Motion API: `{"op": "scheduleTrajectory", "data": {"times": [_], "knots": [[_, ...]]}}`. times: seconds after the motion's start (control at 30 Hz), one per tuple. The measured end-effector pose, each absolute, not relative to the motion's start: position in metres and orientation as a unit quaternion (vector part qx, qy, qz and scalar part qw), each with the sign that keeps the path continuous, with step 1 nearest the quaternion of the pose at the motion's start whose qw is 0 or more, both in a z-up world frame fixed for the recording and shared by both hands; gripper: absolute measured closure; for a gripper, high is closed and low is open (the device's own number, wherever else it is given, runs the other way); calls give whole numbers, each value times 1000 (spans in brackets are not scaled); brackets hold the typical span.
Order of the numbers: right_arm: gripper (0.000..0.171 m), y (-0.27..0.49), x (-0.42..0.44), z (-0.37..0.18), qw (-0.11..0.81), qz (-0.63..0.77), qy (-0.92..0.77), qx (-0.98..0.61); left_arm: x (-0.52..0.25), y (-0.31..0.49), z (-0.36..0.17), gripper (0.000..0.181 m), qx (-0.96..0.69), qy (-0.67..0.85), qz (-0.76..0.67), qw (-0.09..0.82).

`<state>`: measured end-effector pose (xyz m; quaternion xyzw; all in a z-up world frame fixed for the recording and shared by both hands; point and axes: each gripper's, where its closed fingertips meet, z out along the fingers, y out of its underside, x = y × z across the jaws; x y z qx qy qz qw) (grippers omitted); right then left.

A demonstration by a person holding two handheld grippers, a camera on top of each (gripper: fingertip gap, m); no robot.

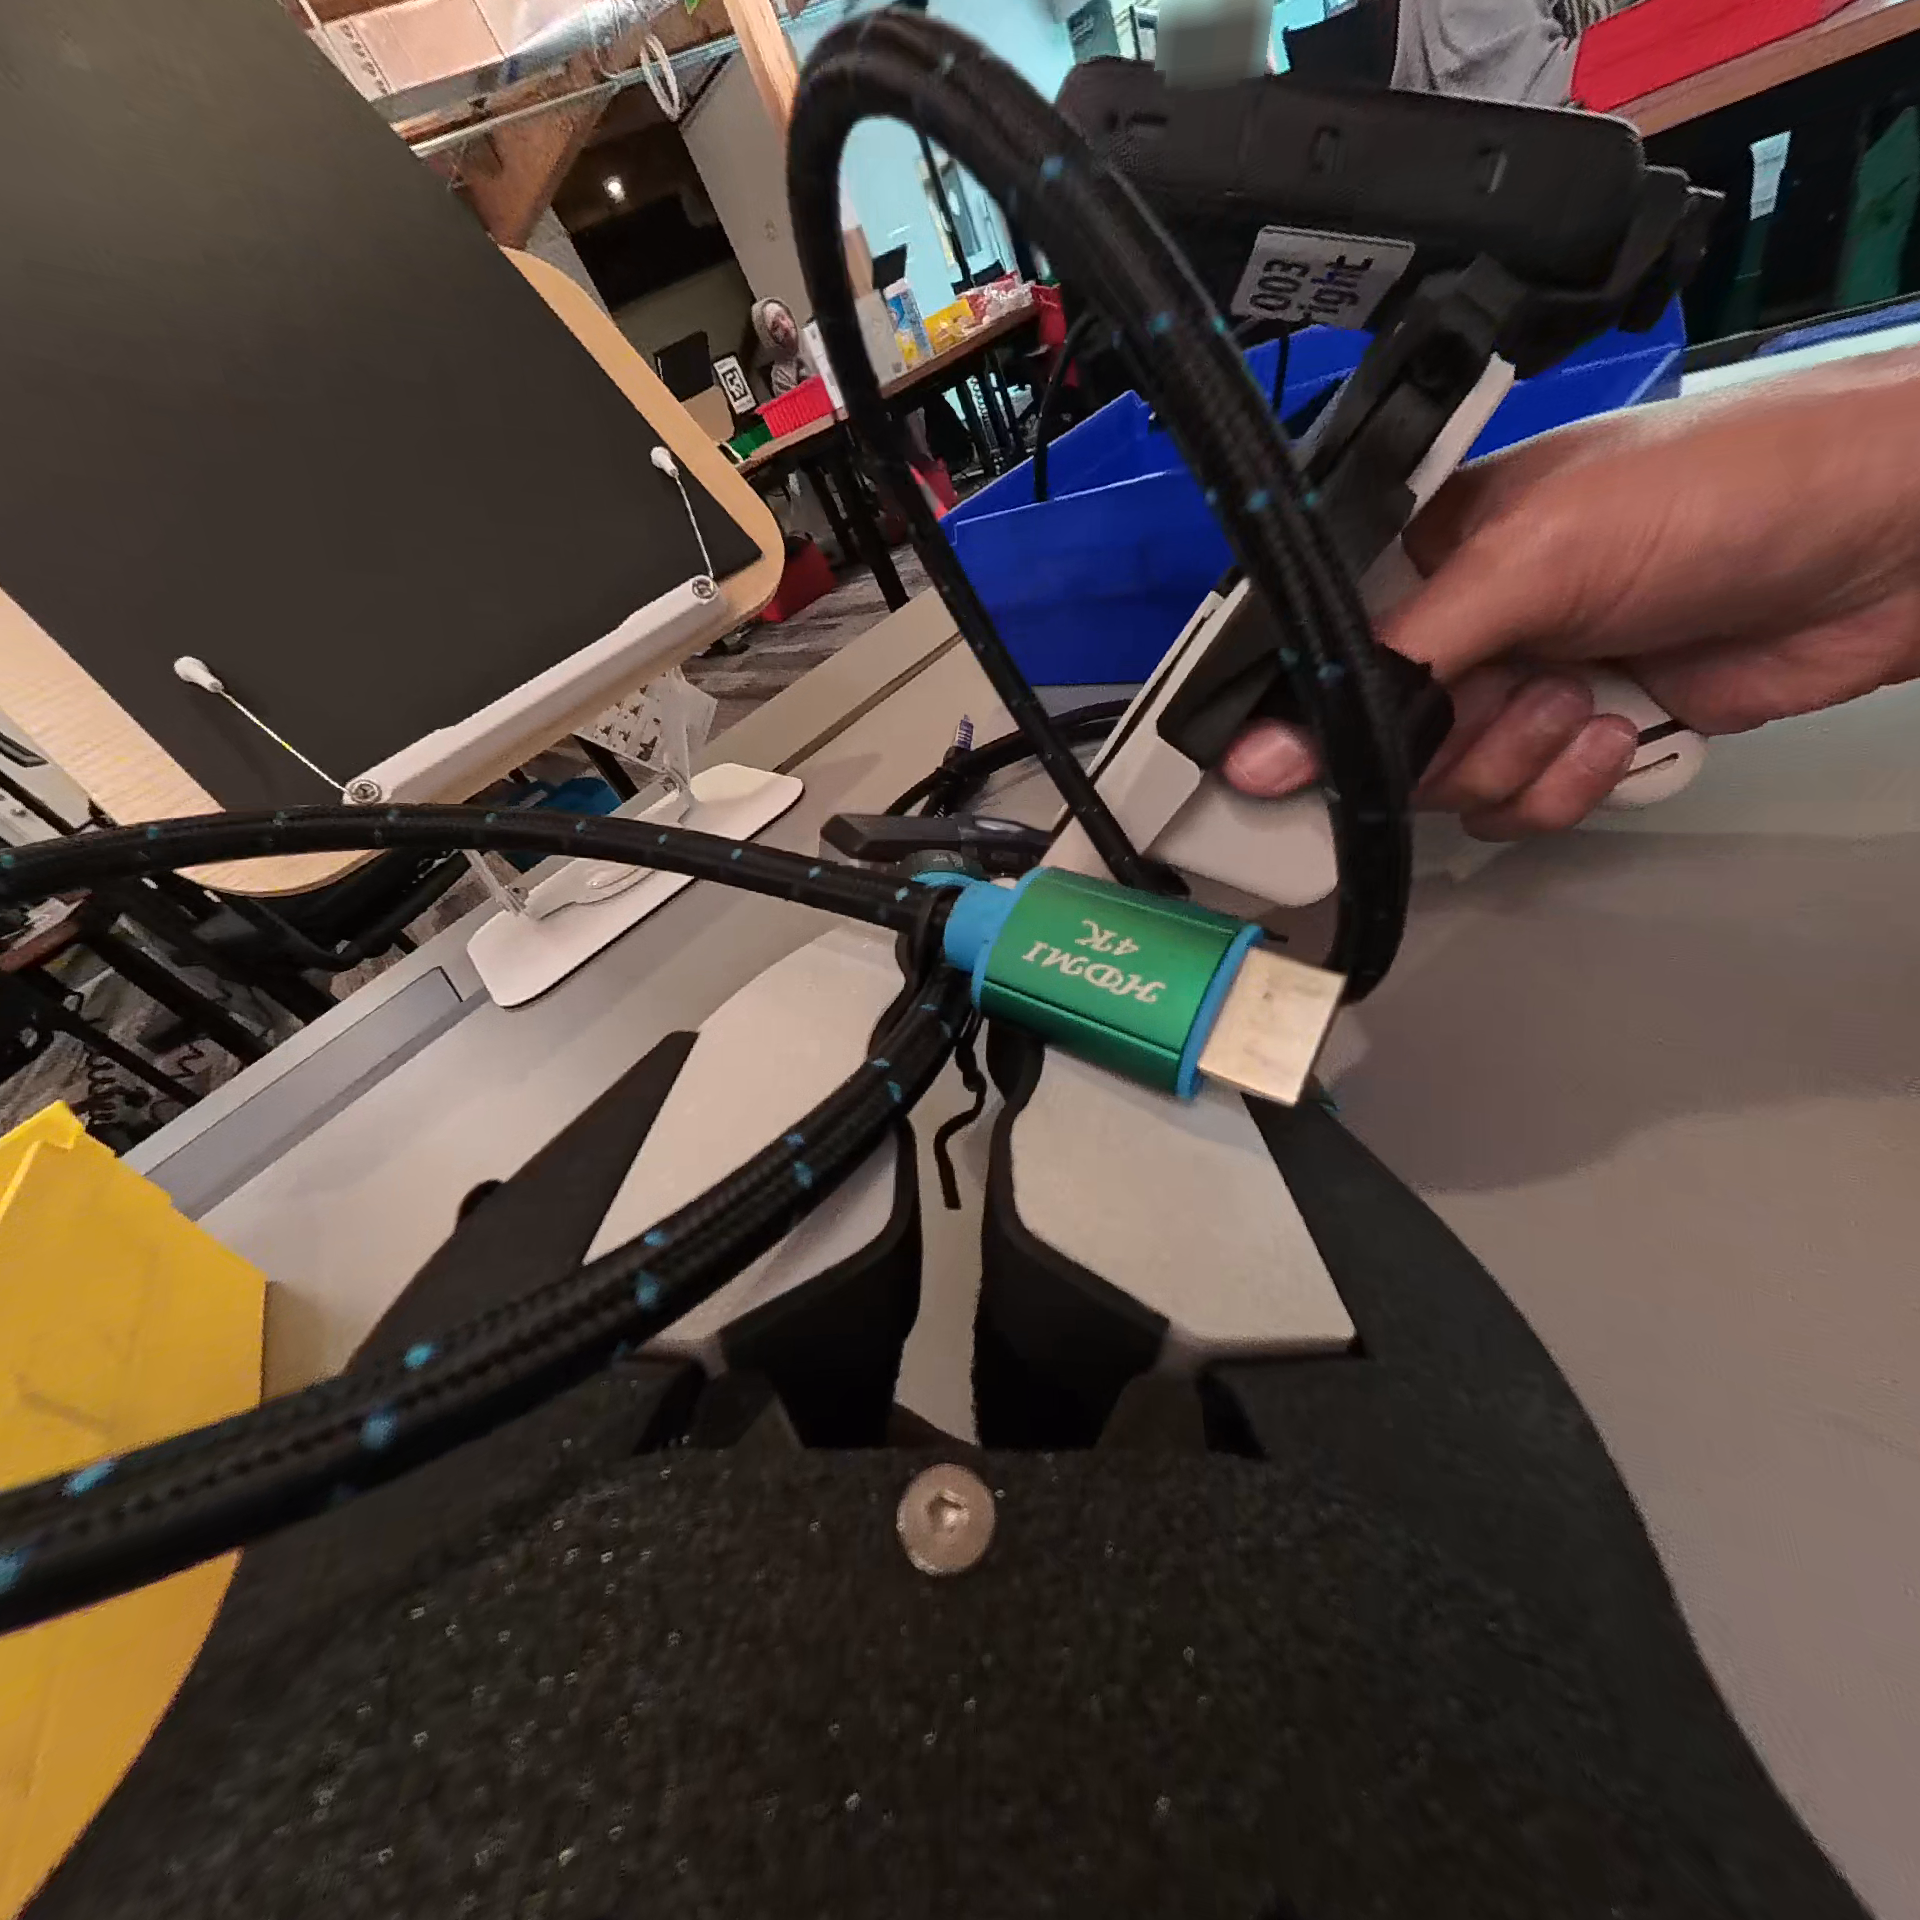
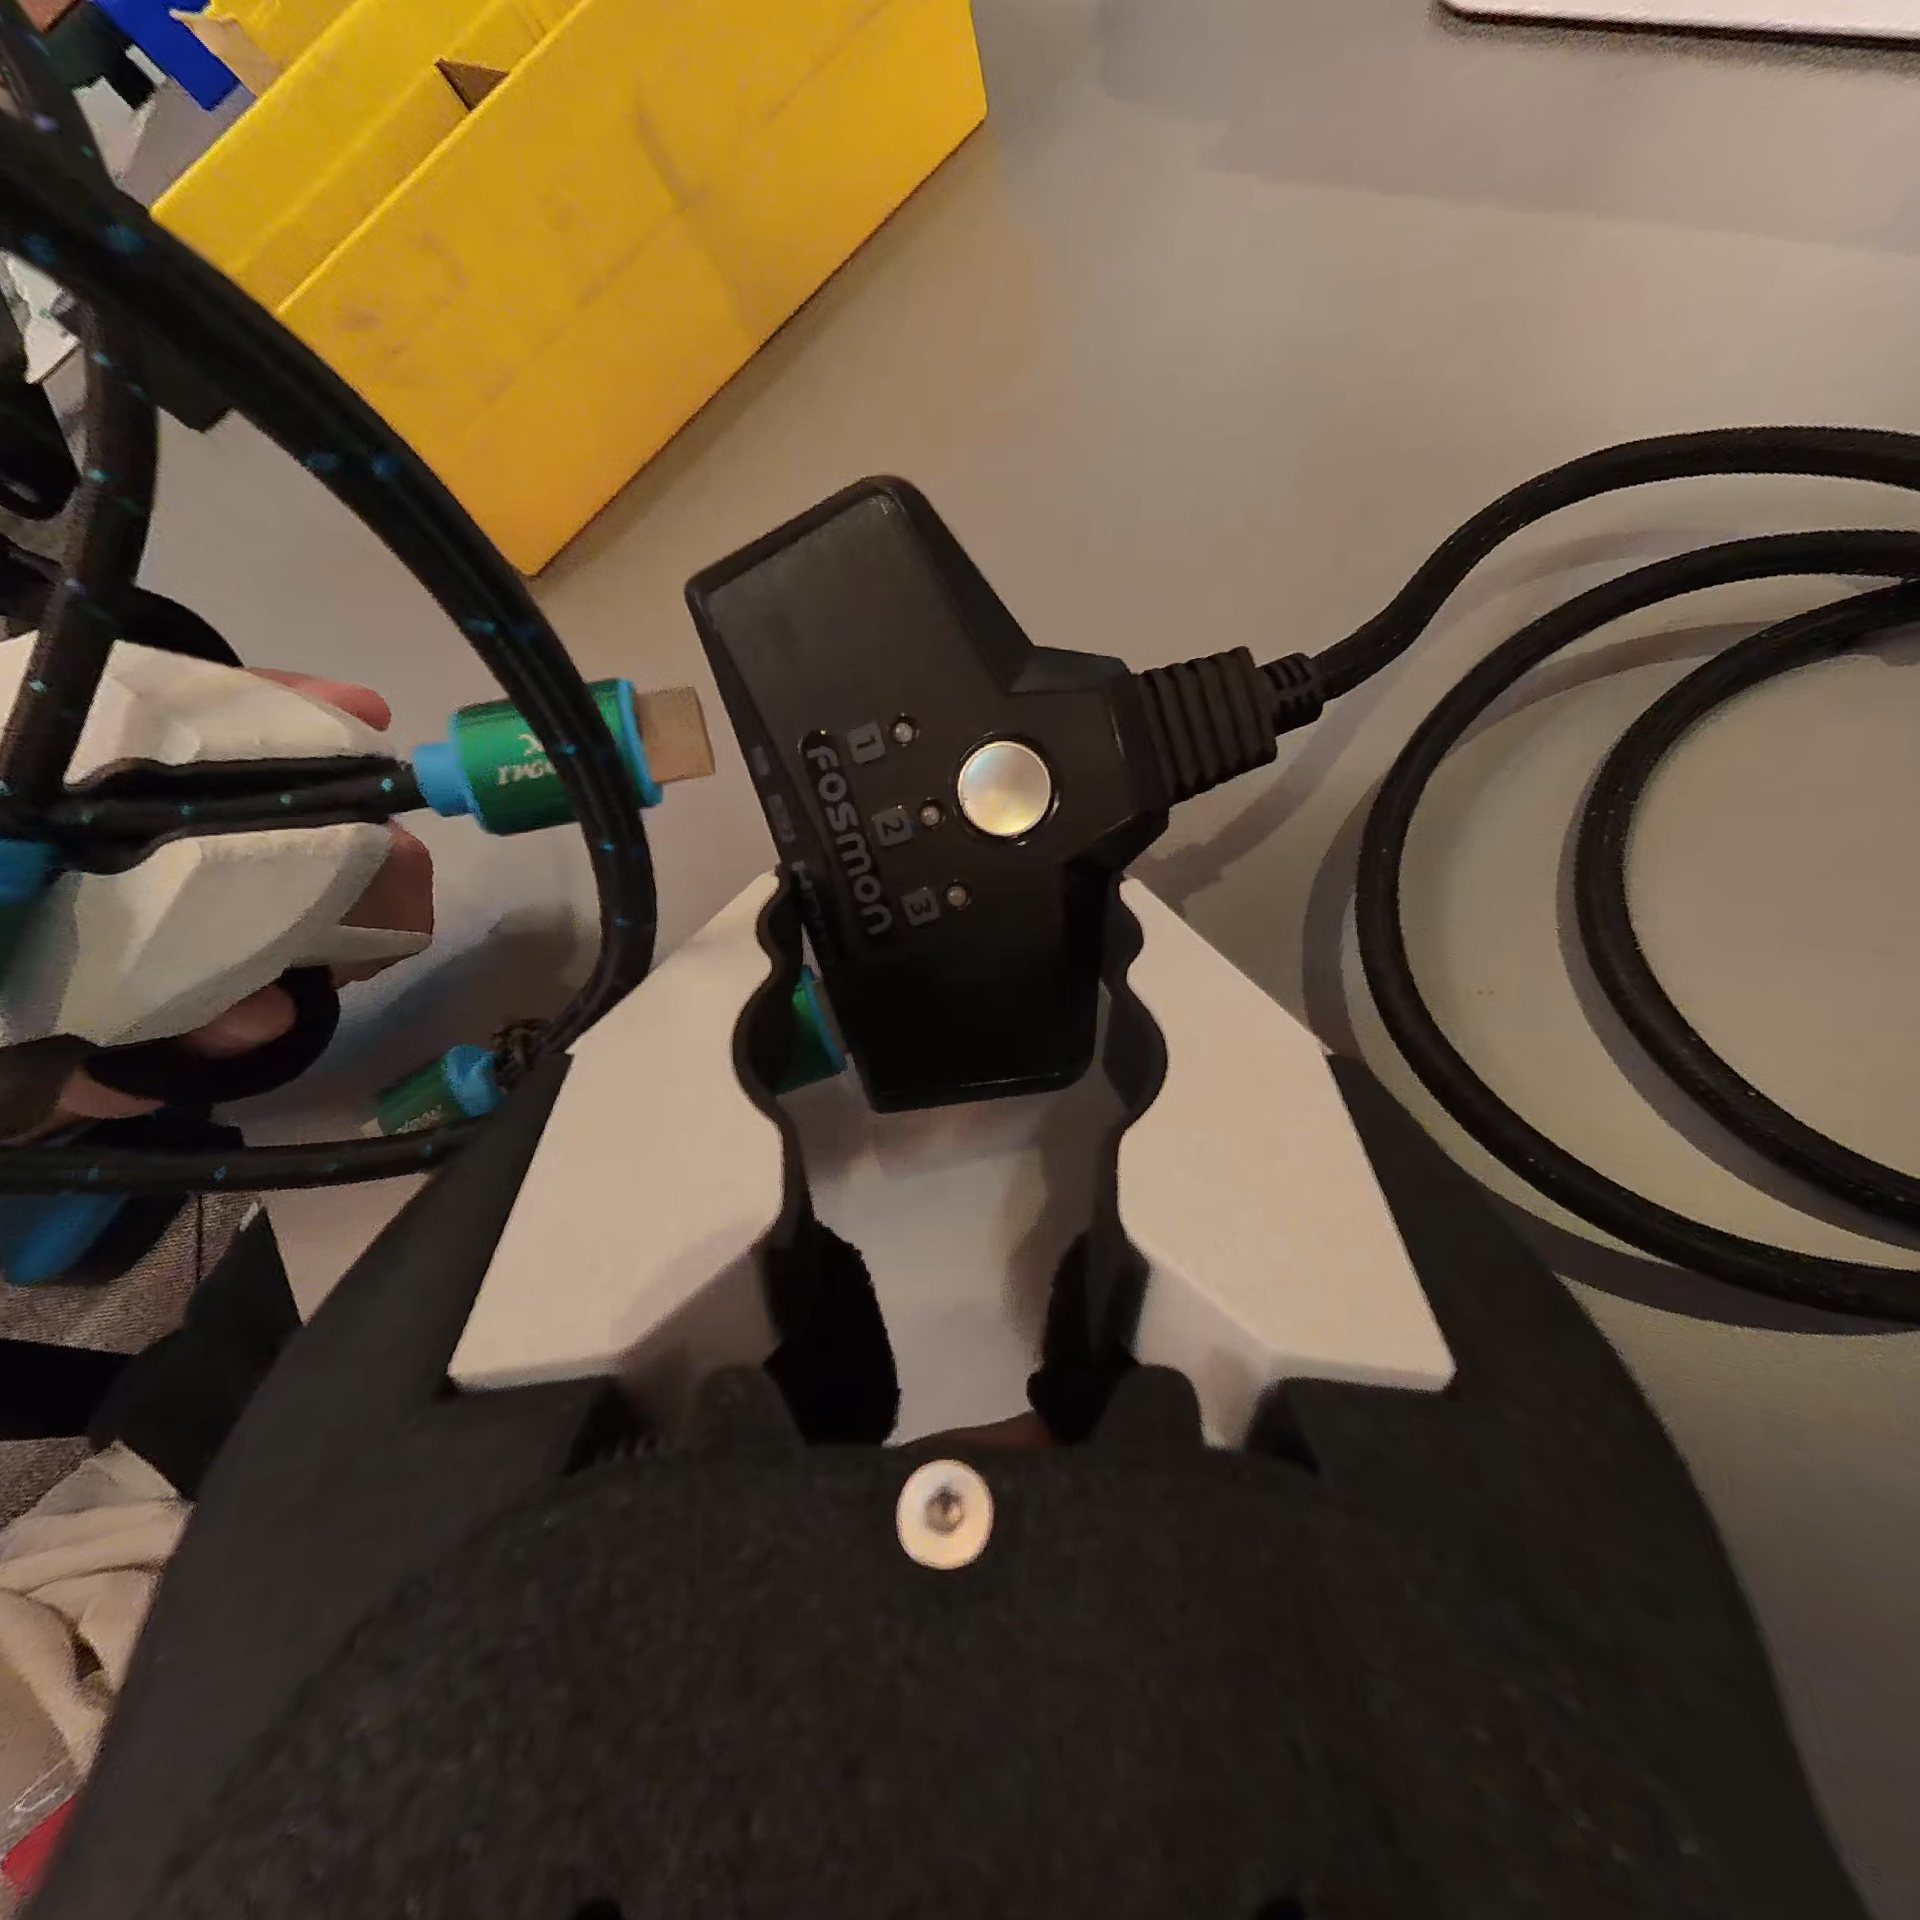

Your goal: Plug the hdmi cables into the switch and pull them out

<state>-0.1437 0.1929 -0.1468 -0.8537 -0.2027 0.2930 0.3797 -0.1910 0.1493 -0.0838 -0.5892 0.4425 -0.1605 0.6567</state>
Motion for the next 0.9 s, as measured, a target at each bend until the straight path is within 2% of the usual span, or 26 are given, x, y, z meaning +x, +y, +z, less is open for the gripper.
{"op": "scheduleTrajectory", "data": {"times": [0.03, 0.6, 0.9], "knots": [[114, 192, -146, -147, 379, 293, -202, -854, -191, 149, -84, 175, -589, 444, -157, 656], [114, 193, -149, -145, 387, 296, -199, -850, -193, 154, -85, 175, -594, 437, -125, 664], [114, 196, -146, -130, 444, 235, -219, -837, -194, 154, -77, 175, -569, 426, -124, 692]]}}
